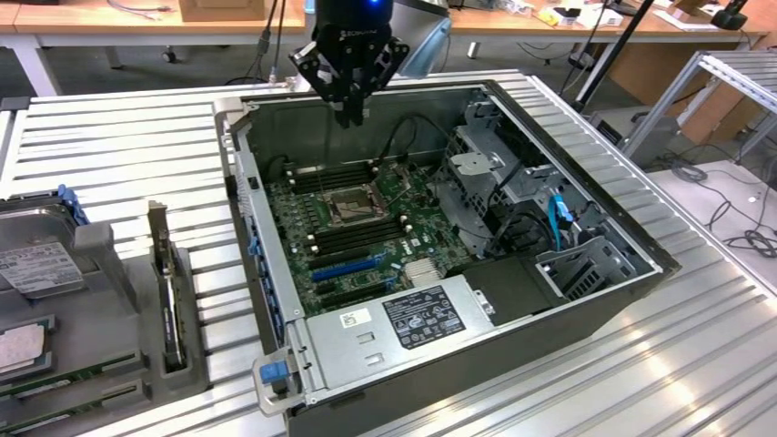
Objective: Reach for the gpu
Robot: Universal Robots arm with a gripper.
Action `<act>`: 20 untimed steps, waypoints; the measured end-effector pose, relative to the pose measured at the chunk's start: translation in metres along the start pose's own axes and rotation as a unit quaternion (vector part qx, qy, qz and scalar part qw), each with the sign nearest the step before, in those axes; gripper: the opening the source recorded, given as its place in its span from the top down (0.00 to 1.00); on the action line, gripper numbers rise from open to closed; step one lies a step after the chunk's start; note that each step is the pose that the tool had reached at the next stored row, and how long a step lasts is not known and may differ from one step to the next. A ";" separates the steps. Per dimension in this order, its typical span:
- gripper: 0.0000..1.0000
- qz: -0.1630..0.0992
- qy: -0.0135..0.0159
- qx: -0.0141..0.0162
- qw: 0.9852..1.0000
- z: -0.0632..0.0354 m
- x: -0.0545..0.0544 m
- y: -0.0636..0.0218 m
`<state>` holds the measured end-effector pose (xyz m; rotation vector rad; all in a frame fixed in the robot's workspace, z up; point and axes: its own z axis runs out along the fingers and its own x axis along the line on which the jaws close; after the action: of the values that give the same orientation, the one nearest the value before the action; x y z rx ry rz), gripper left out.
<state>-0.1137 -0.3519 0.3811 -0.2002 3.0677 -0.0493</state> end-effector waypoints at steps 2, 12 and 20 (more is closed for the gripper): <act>0.76 0.000 0.000 0.000 1.000 -0.0001 0.003 0.0004; 0.69 0.006 0.000 0.000 1.000 0.0000 0.016 0.0021; 0.57 0.018 0.001 0.001 1.000 0.0000 0.015 0.0021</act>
<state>-0.1289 -0.3518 0.3801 -0.1435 3.0715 -0.0511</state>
